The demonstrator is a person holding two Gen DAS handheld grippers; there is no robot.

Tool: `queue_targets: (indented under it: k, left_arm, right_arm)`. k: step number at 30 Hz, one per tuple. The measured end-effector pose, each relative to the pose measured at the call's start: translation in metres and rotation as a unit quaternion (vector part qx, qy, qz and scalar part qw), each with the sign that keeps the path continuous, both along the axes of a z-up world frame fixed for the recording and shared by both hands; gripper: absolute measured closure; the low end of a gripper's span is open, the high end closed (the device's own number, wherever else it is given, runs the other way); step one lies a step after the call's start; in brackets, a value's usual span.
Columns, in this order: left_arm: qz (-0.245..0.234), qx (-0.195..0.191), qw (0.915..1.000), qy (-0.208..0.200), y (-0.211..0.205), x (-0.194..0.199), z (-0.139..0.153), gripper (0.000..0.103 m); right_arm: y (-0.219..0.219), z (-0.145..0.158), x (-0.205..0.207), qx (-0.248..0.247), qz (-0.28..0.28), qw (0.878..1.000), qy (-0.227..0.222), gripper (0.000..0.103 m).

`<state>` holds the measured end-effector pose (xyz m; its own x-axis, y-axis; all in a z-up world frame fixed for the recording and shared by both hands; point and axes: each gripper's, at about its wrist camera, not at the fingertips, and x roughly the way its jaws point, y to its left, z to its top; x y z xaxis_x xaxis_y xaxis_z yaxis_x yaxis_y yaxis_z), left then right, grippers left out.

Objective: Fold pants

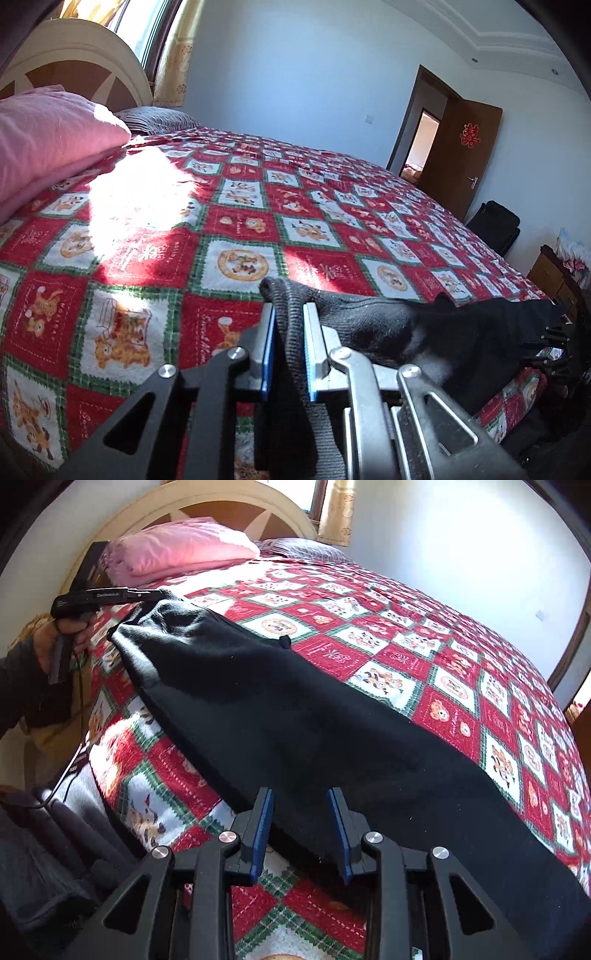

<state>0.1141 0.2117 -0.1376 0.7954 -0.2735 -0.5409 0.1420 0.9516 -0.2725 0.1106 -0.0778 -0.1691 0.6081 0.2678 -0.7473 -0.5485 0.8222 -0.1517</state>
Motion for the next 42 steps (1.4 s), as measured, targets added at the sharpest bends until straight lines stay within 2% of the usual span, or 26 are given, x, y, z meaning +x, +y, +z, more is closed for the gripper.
queue_targets:
  k: [3,5,7,9,13,15,17,19,20,22,24,28,29,30,33,35,37,38,40,41,42]
  left_arm:
    - [0.005,0.006,0.9992,0.040,0.004,0.021,-0.022,0.083]
    - [0.003,-0.008,0.9993,0.035,0.010,0.022,-0.031,0.081]
    - [0.008,-0.023,0.9990,0.037,0.016,0.020,-0.030,0.071]
    - [0.021,0.000,0.9994,0.027,0.018,0.016,-0.027,0.068]
    - [0.036,0.036,0.9987,0.007,0.020,0.002,-0.015,0.071]
    - [0.047,0.039,0.9980,-0.013,0.022,-0.011,-0.006,0.070]
    - [0.034,0.035,0.9984,-0.028,0.017,-0.023,0.004,0.069]
    - [0.019,0.043,0.9979,-0.044,0.002,-0.031,0.012,0.057]
    - [0.008,0.050,0.9973,-0.053,-0.008,-0.035,0.016,0.055]
    - [-0.016,0.064,0.9957,-0.066,-0.031,-0.037,0.018,0.045]
    - [-0.038,0.085,0.9937,-0.063,-0.052,-0.035,0.010,0.044]
    - [-0.041,0.163,0.9857,-0.018,-0.073,-0.024,-0.036,0.044]
    - [-0.042,0.177,0.9824,-0.043,-0.075,-0.031,-0.039,0.044]
    - [-0.043,0.181,0.9814,-0.047,-0.074,-0.035,-0.040,0.043]
    - [-0.039,0.149,0.9869,-0.046,-0.064,-0.038,-0.032,0.043]
    - [-0.019,0.127,0.9905,-0.049,-0.053,-0.039,-0.026,0.042]
    - [0.002,0.096,0.9937,-0.058,-0.039,-0.041,-0.020,0.031]
    - [0.016,0.087,0.9943,-0.060,-0.033,-0.042,-0.019,0.027]
    - [0.031,0.070,0.9948,-0.066,-0.025,-0.044,-0.016,0.018]
    - [0.034,0.065,0.9949,-0.069,-0.024,-0.044,-0.015,0.017]
    - [0.034,0.062,0.9950,-0.070,-0.025,-0.043,-0.016,0.016]
  right_arm:
    - [0.002,-0.006,0.004,-0.007,-0.003,1.000,0.004,0.071]
    - [0.002,-0.012,0.007,-0.008,-0.006,1.000,0.018,0.071]
    - [0.001,-0.017,0.009,-0.014,-0.011,0.999,0.029,0.071]
    - [0.000,-0.020,0.009,-0.024,-0.013,0.999,0.032,0.071]
    - [0.001,-0.014,0.006,-0.030,-0.014,0.999,0.028,0.071]
    - [0.004,-0.007,0.003,-0.023,-0.006,0.999,0.024,0.071]
    - [0.010,-0.002,0.001,-0.020,0.006,1.000,0.019,0.071]
    - [0.017,0.004,0.006,-0.020,0.020,0.999,0.018,0.071]
    - [0.020,0.008,0.011,-0.017,0.023,0.999,0.018,0.071]
    - [0.022,0.020,0.030,0.008,0.021,0.999,0.023,0.071]
    - [0.019,0.032,0.056,0.057,0.012,0.997,0.044,0.071]
    - [0.021,0.040,0.107,0.136,-0.001,0.987,0.087,0.071]
    - [0.024,0.038,0.125,0.148,-0.011,0.984,0.099,0.071]
    - [0.026,0.036,0.138,0.158,-0.018,0.981,0.113,0.071]
    - [0.032,0.018,0.180,0.199,-0.041,0.963,0.178,0.071]
    - [0.036,0.003,0.201,0.217,-0.057,0.951,0.211,0.071]
    - [0.040,-0.009,0.211,0.249,-0.047,0.931,0.264,0.071]
    - [0.043,-0.013,0.211,0.260,-0.045,0.924,0.278,0.075]
    - [0.050,-0.009,0.204,0.225,-0.047,0.941,0.249,0.098]
    - [0.051,-0.004,0.201,0.220,-0.050,0.948,0.227,0.098]
    - [0.048,0.001,0.201,0.227,-0.054,0.948,0.214,0.098]
